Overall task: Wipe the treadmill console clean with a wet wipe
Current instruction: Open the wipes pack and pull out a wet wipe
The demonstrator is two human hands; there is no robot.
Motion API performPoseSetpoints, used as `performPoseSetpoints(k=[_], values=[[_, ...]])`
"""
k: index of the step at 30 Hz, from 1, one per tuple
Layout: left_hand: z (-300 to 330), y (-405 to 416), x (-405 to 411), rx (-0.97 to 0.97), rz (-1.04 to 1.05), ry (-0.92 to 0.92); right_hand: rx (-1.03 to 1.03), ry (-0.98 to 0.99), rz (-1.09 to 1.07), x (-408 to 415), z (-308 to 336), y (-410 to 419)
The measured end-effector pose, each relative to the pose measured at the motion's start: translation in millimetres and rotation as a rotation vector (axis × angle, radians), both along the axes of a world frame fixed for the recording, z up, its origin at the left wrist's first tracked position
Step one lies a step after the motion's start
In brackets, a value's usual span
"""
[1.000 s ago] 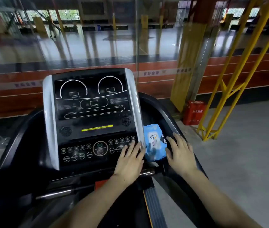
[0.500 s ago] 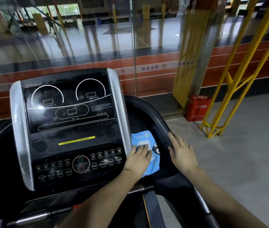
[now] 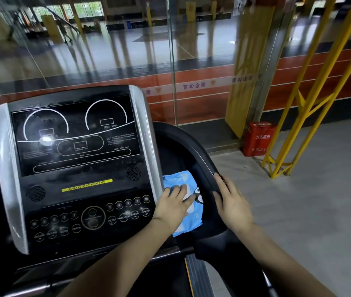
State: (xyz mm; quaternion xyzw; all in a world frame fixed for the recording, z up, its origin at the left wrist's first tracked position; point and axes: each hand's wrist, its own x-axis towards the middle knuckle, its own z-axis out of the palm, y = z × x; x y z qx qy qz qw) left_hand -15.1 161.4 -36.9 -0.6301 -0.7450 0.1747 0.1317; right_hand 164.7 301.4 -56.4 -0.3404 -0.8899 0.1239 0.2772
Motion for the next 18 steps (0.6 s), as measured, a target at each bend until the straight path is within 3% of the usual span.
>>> performPoseSetpoints(k=[12,18], values=[[15,-8,4,0.055,-0.003,-0.138,-0.056,-0.042,-0.008,2,0,-7],[19,-41,0,0.223,-0.038,-0.024,0.272,0.08,0.071,3,9,-14]])
